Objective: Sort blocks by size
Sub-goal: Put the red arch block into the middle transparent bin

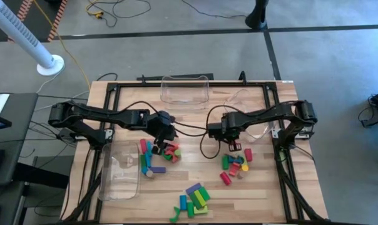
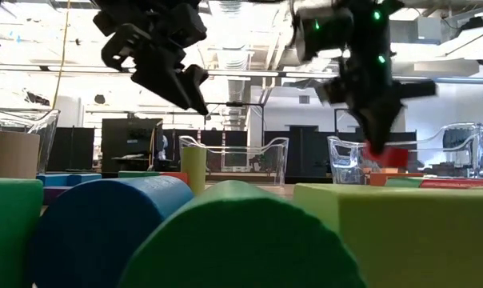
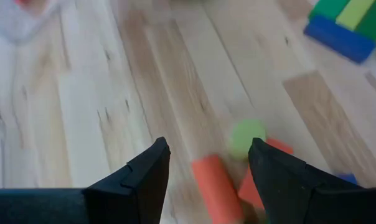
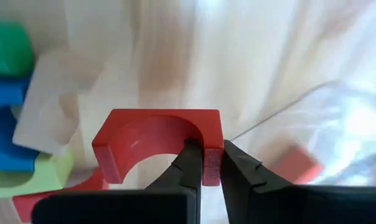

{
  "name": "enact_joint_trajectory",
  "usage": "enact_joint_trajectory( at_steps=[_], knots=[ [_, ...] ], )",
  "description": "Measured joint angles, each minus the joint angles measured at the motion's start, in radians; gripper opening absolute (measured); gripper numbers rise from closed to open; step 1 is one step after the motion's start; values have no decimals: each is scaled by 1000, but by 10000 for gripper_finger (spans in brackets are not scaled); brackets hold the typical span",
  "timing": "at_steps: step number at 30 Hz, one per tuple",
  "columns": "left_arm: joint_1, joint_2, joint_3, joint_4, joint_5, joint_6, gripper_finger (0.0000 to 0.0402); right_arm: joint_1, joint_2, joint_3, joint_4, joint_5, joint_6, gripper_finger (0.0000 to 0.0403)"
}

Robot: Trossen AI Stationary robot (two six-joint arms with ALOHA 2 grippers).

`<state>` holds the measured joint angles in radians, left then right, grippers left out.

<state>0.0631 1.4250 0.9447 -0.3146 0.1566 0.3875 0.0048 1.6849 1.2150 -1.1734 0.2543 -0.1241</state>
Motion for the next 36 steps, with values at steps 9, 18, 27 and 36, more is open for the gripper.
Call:
enact_joint_trajectory(
  at_steps=[9,18,27,36],
  knots=[
    [89,0,0,212,217,6,210,42,-156,163,122,70,-63,59],
    [185,0,0,498,485,-159,210,138,-262,178,467,143,-289,59],
    [191,0,0,690,549,-330,210,195,-223,176,712,255,-549,59],
    [200,1,0,814,576,-531,210,208,-193,177,823,299,-687,60]
  ],
)
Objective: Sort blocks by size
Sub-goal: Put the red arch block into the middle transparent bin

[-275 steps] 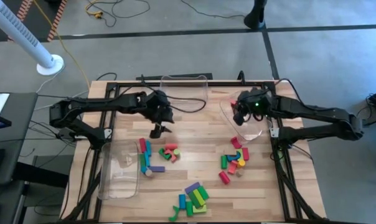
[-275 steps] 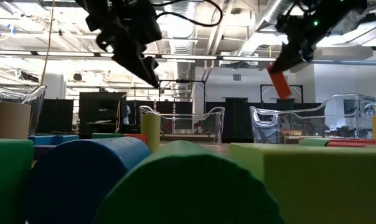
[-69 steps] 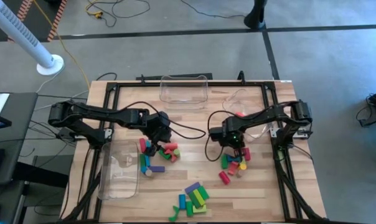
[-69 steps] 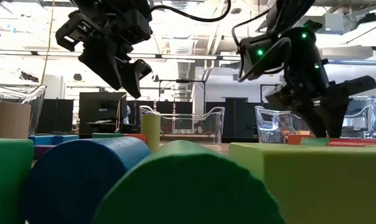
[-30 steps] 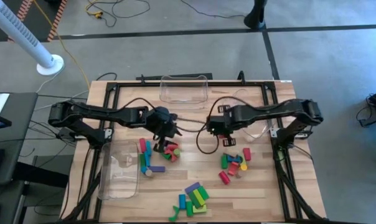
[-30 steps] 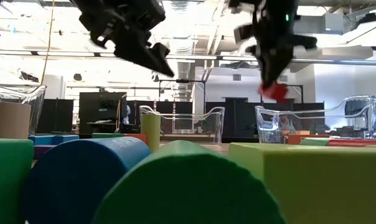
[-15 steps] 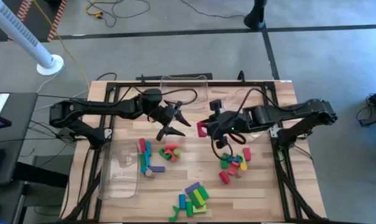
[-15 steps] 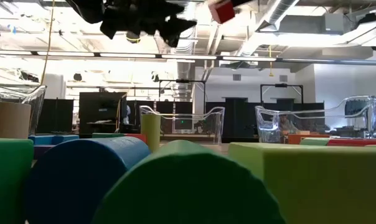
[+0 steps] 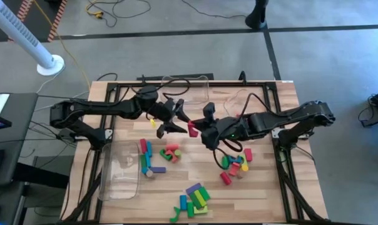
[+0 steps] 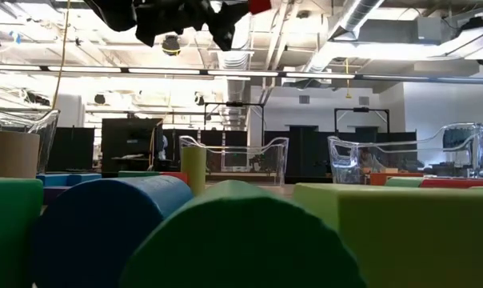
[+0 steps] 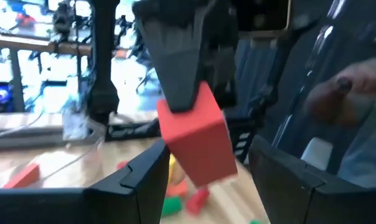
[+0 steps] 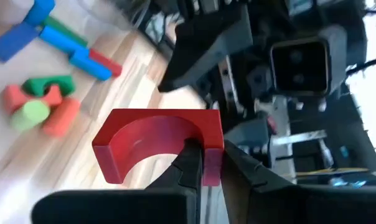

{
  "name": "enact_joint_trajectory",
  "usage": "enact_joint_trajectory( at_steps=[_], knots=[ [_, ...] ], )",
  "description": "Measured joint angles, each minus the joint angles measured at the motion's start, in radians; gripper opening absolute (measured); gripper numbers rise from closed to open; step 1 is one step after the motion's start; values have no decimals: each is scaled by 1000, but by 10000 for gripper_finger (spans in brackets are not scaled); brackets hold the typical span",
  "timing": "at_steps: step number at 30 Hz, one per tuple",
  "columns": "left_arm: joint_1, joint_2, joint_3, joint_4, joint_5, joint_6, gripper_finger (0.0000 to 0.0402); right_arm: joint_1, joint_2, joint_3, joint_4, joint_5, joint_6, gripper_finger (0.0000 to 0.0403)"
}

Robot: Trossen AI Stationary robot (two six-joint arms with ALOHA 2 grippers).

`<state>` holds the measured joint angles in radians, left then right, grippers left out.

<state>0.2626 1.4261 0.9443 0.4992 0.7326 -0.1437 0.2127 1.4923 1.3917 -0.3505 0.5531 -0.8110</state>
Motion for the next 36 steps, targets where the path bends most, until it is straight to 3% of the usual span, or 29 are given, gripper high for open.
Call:
enact_joint_trajectory(
  at_steps=[8,14,19,28,36],
  knots=[
    [-2,31,0,33,0,-53,210,-6,2,0,76,7,-59,60],
    [-3,101,0,164,16,-110,209,-15,2,-10,92,9,-82,60],
    [13,116,0,191,22,-131,187,-19,3,-22,75,68,-84,60],
    [41,116,0,191,11,-162,133,-26,3,-23,48,74,-93,61],
    [42,116,0,180,0,-156,129,-45,3,-23,40,73,-84,61]
  ],
)
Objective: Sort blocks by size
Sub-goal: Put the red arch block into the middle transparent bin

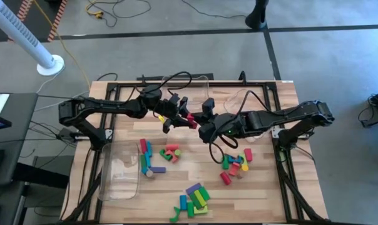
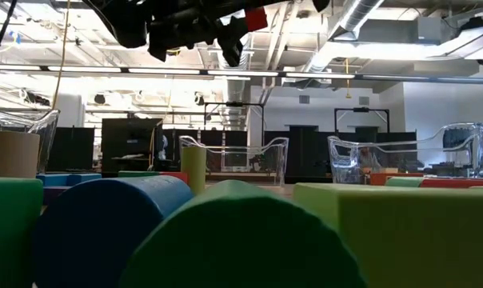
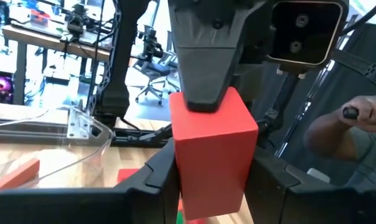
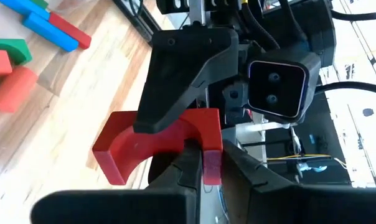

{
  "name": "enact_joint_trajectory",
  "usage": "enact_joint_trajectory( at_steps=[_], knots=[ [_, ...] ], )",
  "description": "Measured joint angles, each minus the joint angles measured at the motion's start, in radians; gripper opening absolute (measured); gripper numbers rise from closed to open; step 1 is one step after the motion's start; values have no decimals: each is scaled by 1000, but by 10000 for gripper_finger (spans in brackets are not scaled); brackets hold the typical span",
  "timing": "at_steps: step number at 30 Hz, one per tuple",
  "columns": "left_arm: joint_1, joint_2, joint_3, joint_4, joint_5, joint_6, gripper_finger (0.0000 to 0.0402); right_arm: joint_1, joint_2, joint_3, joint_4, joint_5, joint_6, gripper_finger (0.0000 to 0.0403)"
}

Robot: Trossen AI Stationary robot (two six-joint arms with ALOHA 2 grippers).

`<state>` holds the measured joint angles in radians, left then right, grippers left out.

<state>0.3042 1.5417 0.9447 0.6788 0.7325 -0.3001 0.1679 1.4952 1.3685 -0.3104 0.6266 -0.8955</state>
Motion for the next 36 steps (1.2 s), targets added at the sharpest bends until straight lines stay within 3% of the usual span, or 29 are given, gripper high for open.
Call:
enact_joint_trajectory(
  at_steps=[6,16,21,26,32,36],
  knots=[
    [3,0,0,-16,-2,28,129,-8,0,0,-20,-2,37,79],
    [70,-1,0,-107,3,98,129,-63,-2,1,-155,109,221,188],
    [132,-1,0,-162,-28,126,128,-95,-2,1,-274,121,360,224],
    [208,-1,7,-250,-124,180,128,-115,-2,1,-391,121,512,227],
    [289,-1,72,-511,-352,337,128,-103,-2,1,-496,99,647,221],
    [336,-1,107,-588,-385,364,128,-79,-2,1,-515,77,692,219]
  ],
)
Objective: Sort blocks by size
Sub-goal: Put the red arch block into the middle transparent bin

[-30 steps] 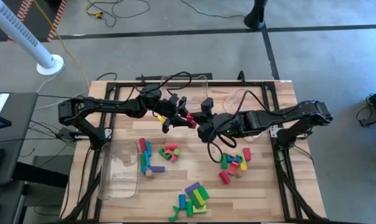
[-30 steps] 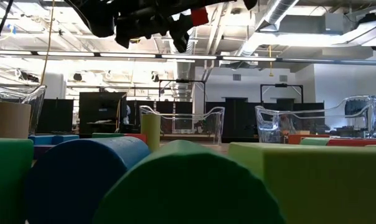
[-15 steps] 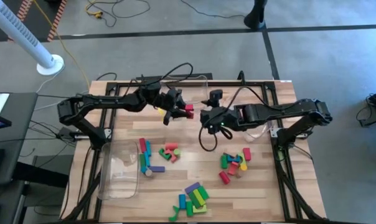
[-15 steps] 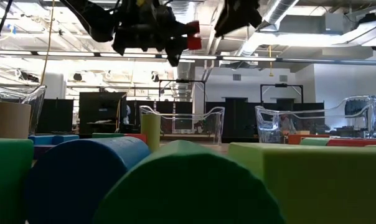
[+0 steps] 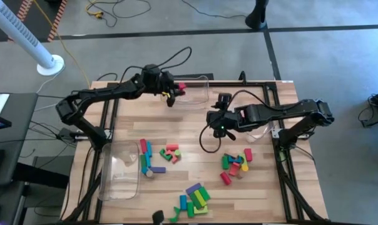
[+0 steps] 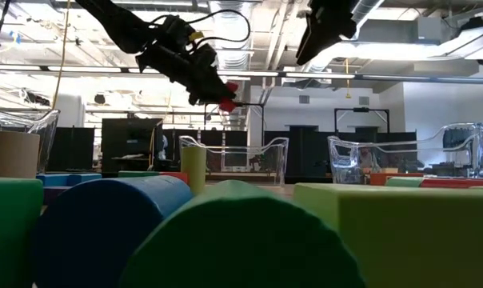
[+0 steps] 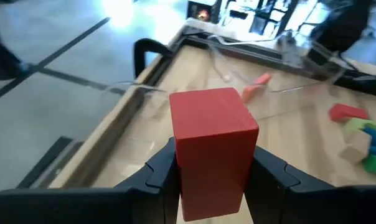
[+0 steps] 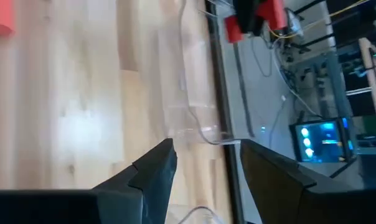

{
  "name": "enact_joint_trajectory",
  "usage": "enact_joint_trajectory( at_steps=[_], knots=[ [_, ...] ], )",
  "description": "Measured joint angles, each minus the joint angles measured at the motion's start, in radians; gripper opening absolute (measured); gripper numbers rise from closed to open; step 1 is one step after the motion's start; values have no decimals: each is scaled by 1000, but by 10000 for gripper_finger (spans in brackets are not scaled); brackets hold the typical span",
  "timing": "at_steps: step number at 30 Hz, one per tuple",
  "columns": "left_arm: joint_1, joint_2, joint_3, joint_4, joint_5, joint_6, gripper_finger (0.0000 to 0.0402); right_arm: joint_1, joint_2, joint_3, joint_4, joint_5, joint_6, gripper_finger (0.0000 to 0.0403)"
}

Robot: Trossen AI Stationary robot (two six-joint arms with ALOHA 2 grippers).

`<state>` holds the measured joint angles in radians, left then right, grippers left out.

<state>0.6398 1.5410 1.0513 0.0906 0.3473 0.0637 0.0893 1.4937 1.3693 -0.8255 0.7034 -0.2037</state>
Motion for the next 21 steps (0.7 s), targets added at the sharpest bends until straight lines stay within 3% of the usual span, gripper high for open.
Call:
enact_joint_trajectory(
  at_steps=[7,21],
  knots=[
    [57,13,10,-80,-80,73,128,51,0,0,-9,-28,54,219],
    [94,160,39,-156,-91,88,128,148,0,0,-44,-32,138,219]
  ],
)
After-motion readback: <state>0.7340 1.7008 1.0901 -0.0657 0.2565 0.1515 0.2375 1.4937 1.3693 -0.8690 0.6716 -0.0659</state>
